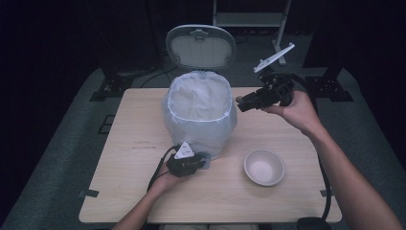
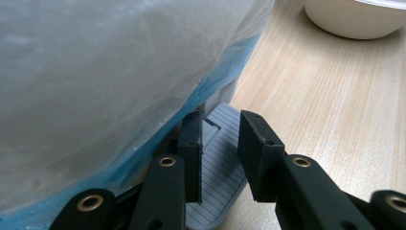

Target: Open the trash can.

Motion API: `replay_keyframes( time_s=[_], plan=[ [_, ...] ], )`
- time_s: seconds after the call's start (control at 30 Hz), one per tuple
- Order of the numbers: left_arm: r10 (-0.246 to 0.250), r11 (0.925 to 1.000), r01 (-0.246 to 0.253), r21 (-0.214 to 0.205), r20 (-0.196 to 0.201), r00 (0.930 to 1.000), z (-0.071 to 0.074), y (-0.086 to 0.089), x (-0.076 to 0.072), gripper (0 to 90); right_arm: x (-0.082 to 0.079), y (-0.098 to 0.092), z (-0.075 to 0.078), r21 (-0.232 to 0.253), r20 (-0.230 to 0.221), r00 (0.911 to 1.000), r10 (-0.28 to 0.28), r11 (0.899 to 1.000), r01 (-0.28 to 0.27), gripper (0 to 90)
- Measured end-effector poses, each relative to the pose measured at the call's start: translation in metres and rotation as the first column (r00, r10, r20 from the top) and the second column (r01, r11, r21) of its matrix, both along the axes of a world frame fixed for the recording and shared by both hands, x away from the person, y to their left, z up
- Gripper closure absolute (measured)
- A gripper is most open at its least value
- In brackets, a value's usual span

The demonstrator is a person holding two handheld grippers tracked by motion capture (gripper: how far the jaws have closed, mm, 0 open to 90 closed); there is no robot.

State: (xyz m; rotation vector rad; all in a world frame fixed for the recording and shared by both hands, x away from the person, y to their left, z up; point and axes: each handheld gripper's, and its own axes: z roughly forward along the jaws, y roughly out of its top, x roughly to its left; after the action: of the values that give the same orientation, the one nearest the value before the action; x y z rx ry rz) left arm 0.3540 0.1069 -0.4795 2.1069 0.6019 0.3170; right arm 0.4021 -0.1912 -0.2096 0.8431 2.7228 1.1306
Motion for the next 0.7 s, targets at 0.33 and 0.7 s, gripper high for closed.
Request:
replay_keyframes(
  time_s=[0.33, 0.7],
  plan=[
    [0.000, 1.0000, 0.000, 0.001, 0.000, 1.0000, 0.000, 0.000, 0.000, 71.3, -0.018, -0.037, -0.017, 0.043, 0.004, 0.9992, -0.039, 0.998, 0.039, 53.9],
    [0.001, 1.0000, -0.001, 0.004, -0.002, 1.0000, 0.000, 0.000, 0.000, 71.3, -0.038, -0.067, -0.038, 0.094, 0.017, 0.9972, -0.072, 0.993, 0.070, 53.4]
  ],
)
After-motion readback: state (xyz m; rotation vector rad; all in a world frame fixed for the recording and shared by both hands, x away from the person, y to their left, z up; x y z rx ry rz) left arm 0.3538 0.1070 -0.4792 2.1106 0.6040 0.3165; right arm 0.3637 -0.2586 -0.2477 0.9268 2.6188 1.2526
